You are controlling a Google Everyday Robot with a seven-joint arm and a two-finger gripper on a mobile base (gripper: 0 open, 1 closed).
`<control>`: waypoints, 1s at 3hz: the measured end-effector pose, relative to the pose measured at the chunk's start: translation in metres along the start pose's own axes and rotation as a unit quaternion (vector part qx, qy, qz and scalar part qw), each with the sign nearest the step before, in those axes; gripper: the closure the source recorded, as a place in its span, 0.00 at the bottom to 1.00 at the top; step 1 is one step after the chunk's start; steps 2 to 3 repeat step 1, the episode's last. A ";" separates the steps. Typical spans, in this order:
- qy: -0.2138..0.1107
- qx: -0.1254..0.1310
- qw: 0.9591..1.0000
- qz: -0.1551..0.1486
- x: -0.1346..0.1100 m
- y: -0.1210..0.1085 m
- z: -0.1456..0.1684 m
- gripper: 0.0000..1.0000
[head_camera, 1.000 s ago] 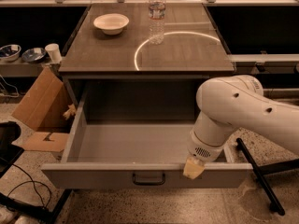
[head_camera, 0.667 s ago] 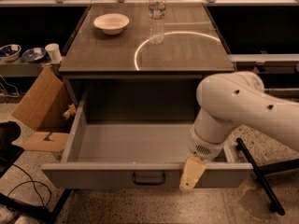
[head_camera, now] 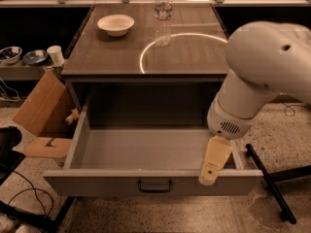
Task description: Open top drawer
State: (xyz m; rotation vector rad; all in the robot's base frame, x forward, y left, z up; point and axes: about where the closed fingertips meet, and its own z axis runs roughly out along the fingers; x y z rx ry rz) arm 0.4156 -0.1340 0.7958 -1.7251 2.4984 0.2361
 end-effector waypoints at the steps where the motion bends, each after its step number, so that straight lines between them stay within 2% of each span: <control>1: -0.010 0.032 0.998 -0.060 -0.006 0.017 -0.050 0.00; 3: -0.010 0.032 0.998 -0.060 -0.006 0.017 -0.050 0.00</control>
Offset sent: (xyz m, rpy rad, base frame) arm 0.0000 0.0000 0.0000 0.0000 0.0000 0.0000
